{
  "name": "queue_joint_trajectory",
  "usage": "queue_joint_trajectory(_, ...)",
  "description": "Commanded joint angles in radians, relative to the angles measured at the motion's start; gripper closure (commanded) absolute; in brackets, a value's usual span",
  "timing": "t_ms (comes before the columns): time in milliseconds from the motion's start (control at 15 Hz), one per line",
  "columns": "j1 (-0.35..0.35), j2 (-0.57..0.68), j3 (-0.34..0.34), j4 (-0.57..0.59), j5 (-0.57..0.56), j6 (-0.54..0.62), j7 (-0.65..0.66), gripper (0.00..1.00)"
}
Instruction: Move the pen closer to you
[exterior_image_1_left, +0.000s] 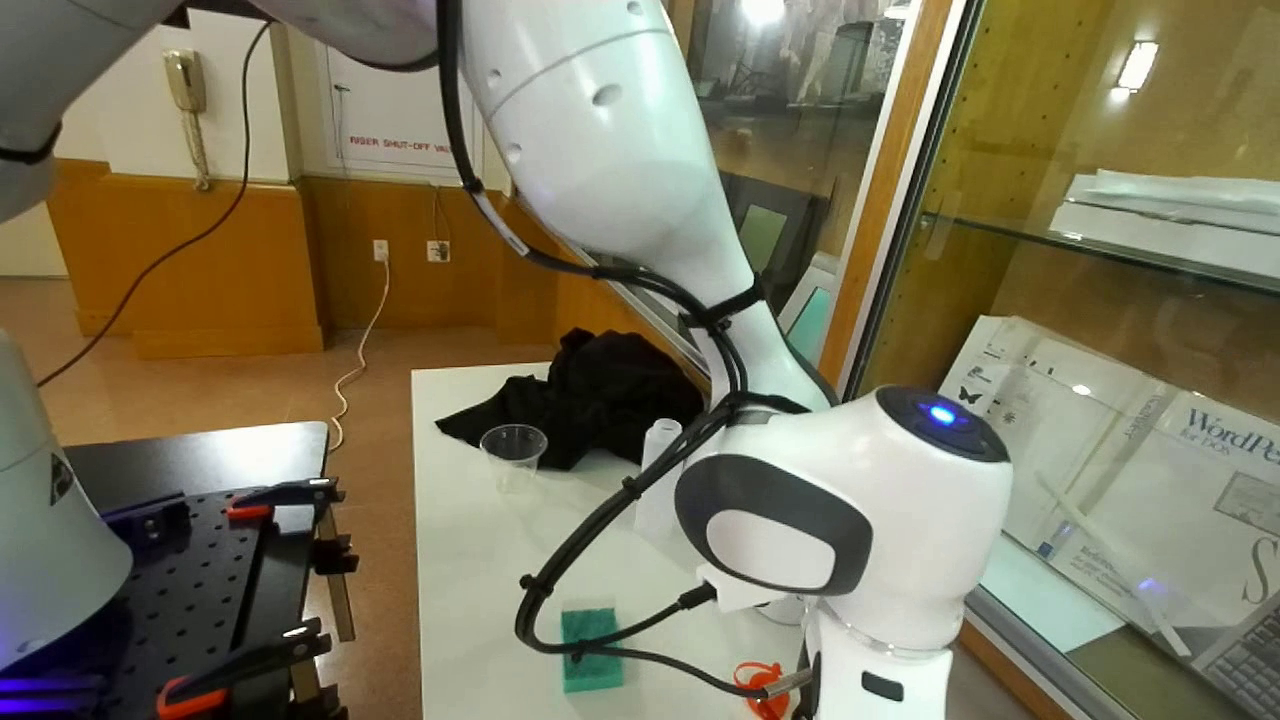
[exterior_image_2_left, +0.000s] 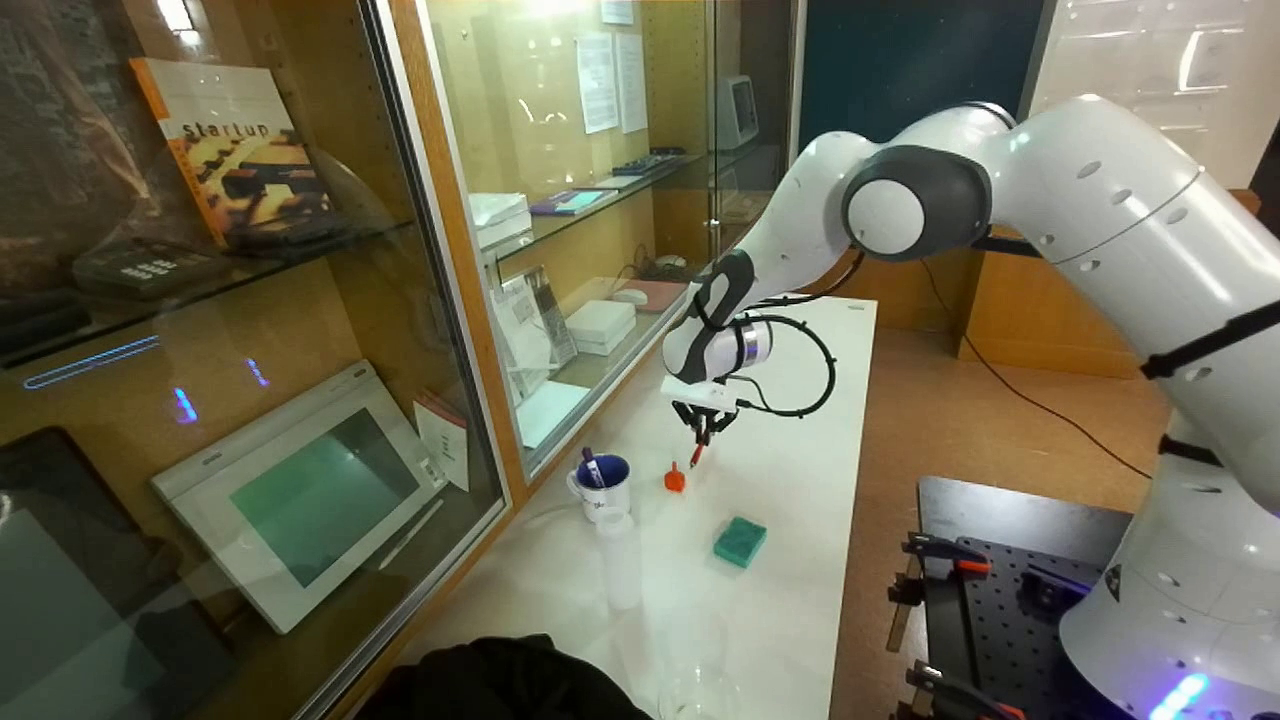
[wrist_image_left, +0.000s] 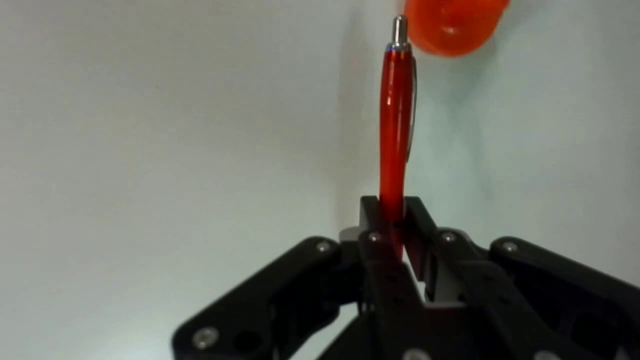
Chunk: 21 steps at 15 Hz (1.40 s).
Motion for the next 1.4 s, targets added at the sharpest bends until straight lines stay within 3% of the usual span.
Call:
queue_joint_trajectory(0, 0.045, -0.102, -0.095, -0.094, 0.001, -0.007, 0.156, 0.96)
queue_joint_trajectory(400, -0.028, -0.097, -0.132, -0.128, 0.023, -0.027, 0.346, 0.96)
queue_joint_trajectory(800, -0.159, -0.059, -0.079, -0.174, 0.138, -0.013, 0.437, 0.96)
queue_joint_trajectory(1067, -0.267, -0.061, 0.014, -0.175, 0.309, 0.016, 0.401, 0.96)
queue_joint_trajectory(1133, -0.283, -0.063, 0.032, -0.174, 0.351, 0.022, 0.375, 0.60)
queue_joint_trajectory(1200, -0.292, -0.063, 0.045, -0.174, 0.390, 0.030, 0.354, 0.58)
queue_joint_trajectory(1333, -0.284, -0.072, 0.043, -0.178, 0.437, 0.022, 0.324, 0.45)
